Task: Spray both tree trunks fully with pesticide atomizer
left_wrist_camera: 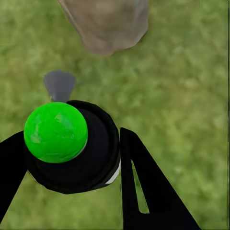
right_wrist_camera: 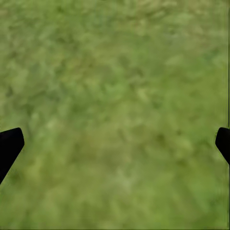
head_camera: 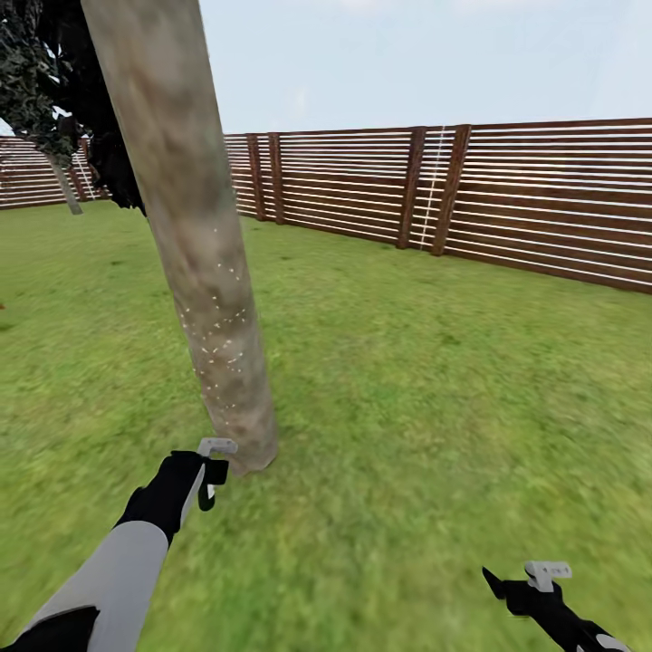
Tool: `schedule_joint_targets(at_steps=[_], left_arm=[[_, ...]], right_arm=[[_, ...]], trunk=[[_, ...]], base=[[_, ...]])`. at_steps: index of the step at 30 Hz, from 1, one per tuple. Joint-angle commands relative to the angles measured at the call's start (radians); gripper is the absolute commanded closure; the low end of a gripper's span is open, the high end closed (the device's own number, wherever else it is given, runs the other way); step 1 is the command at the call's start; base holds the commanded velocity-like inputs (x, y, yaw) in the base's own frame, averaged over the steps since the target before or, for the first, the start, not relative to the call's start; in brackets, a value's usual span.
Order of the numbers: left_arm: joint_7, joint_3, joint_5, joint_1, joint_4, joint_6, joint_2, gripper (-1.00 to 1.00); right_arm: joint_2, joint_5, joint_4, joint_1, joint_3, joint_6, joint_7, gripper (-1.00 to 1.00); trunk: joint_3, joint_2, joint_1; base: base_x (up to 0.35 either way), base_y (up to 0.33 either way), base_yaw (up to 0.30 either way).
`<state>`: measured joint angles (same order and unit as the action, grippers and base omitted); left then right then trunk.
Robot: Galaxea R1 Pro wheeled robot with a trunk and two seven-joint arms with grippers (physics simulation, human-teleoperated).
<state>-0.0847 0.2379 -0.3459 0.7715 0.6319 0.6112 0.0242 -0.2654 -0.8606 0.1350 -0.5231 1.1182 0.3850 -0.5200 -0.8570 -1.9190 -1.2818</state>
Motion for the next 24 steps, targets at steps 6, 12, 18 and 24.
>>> schedule_joint_targets(at_steps=[6,12,18,24], left_arm=[[0.001,0.000,-0.002,0.000,0.000,0.001,0.018,1.00],[0.002,0.000,-0.004,0.000,0.000,0.001,0.018,1.00],[0.001,0.034,-0.007,0.000,0.000,0.002,0.014,1.00],[0.000,0.037,-0.004,0.000,0.000,0.002,0.017,1.00]], right_arm=[[0.000,0.000,0.000,0.000,0.000,0.000,0.000,-1.00],[0.000,0.000,0.000,0.000,0.000,0.000,0.000,-1.00],[0.000,0.000,0.000,0.000,0.000,0.000,0.000,-1.00],[0.000,0.000,0.000,0.000,0.000,0.000,0.000,-1.00]], trunk=[[0.000,0.000,0.000],[0.000,0.000,0.000],[0.000,0.000,0.000],[0.000,0.000,0.000]], base=[[0.012,-0.275,0.014],[0.000,-0.278,0.216],[0.153,-0.278,0.276],[0.131,-0.293,0.069]])
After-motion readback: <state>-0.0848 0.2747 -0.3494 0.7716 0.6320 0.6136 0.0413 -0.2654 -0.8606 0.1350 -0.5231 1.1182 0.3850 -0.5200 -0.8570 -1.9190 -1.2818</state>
